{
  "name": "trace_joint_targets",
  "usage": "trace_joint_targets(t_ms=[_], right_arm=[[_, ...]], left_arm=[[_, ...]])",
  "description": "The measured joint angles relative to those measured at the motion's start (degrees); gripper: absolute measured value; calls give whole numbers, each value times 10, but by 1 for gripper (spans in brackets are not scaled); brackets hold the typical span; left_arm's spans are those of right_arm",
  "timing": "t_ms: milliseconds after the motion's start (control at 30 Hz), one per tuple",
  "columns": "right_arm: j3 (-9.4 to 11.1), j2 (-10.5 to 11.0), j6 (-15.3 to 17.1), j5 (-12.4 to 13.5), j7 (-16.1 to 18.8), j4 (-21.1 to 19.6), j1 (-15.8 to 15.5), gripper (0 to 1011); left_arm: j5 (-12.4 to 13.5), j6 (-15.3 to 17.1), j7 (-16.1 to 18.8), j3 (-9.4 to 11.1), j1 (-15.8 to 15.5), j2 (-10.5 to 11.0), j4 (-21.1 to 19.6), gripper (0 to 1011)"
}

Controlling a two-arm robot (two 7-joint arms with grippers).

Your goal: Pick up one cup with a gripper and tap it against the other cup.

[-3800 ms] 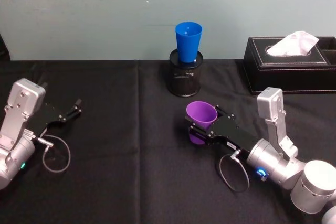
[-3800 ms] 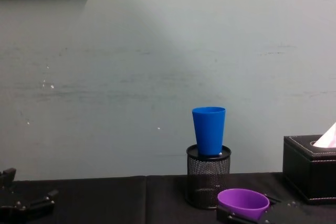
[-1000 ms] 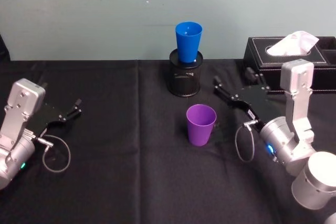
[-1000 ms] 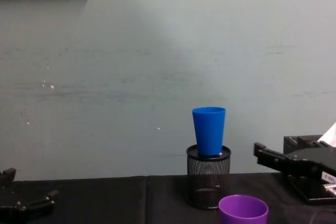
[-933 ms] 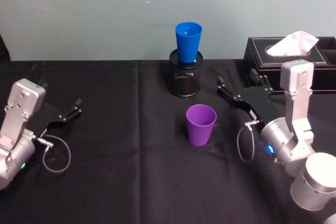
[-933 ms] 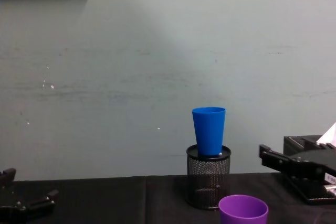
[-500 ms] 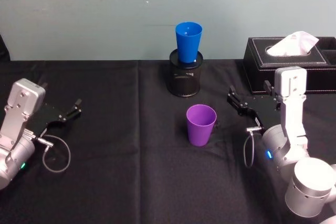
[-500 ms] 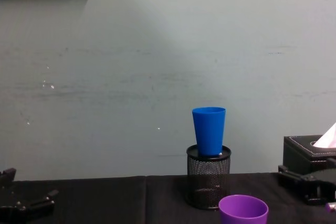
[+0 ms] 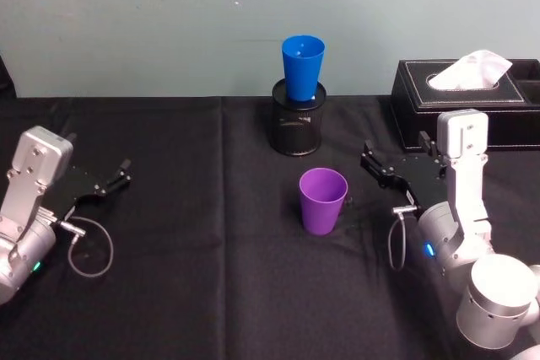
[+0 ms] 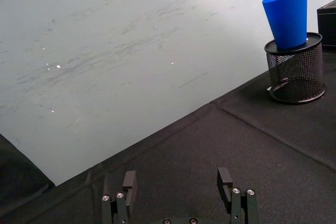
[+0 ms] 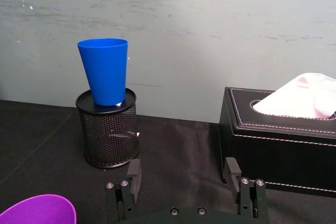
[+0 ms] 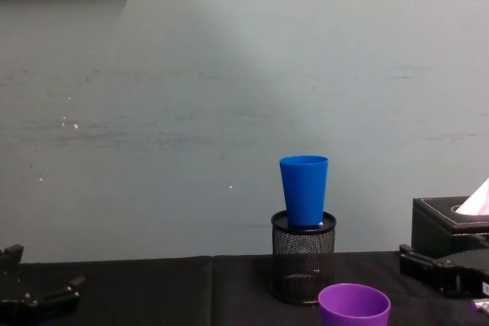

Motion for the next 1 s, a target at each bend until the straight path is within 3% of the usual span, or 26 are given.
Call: trace_joint_targets(t_ms=[1000], right_arm=[[0, 1, 2, 1, -4, -4, -1, 1000]], left_arm=[[0, 0, 0, 0, 0, 0, 0, 1000]])
